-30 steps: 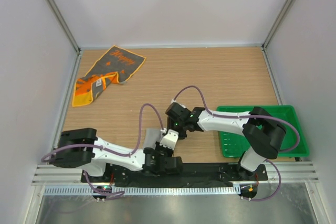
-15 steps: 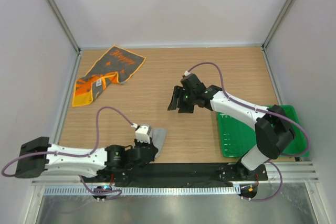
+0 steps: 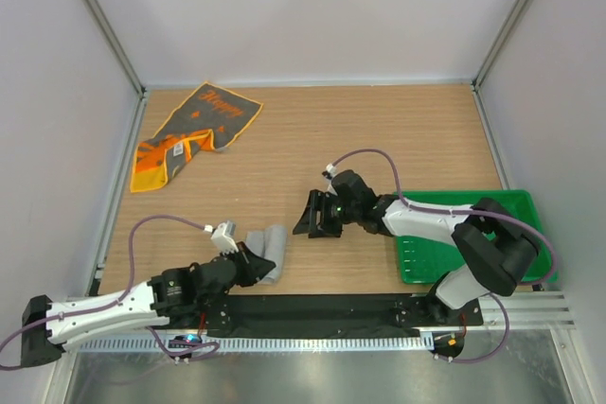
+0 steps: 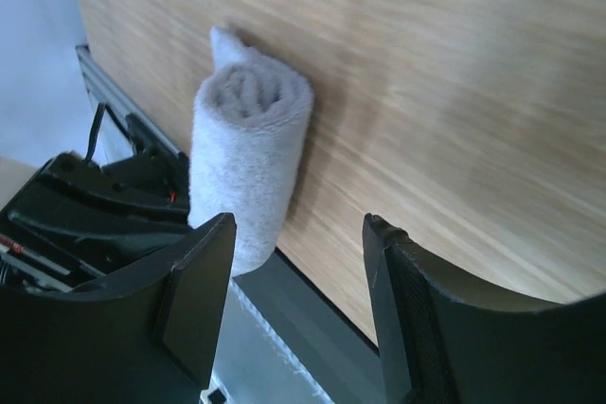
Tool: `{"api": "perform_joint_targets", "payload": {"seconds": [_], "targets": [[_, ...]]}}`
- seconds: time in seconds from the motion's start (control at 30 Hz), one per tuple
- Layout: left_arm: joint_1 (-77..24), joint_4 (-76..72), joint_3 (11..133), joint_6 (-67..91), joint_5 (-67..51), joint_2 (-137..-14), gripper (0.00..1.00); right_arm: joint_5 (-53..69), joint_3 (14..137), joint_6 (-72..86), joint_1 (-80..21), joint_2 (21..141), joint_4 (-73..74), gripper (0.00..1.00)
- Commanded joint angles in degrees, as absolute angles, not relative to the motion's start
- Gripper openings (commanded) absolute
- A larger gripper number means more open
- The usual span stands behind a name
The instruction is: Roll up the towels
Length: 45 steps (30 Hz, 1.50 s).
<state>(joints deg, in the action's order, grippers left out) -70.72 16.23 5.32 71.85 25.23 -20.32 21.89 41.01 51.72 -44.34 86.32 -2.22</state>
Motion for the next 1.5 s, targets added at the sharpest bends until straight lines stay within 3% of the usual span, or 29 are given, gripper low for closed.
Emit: {"api": "perform_joint_targets", "payload": {"seconds": [0.0,0.4,0.9,1.13,1.37,1.43,1.47], "targets": [[-69.96,23.2,4.75,75.85,23.47,-21.09,0.0,25.22,40.17,53.7,-47.37,87.88,-16.07,0.62],[-60.56,4.58,5.97,72.59,9.05,-49.56,0.0,24.87,35.6,56.16,-50.45,93.43,-26.98,0.6],[-58.89,16.96,4.22,79.98,10.9,-39.12,0.0,21.53,32.7,51.06,-50.71,96.41,-33.39,0.65],[-58.1,17.58,2.81,80.77,9.49,-37.53,0.0,21.89,35.59,51.5,-52.38,103.18,-36.21,0.55],[-57.83,20.11,3.77,80.16,10.37,-36.74,0.01,21.27,37.0,51.94,-54.14,105.12,-36.04,0.2],[-57.75,22.49,6.13,79.02,11.68,-35.69,0.09,19.17,37.44,51.42,-54.23,103.28,-33.15,0.13],[-57.74,24.59,7.46,76.58,12.12,-35.34,0.23,17.86,38.05,50.28,-54.14,102.58,-27.48,0.11]]}}
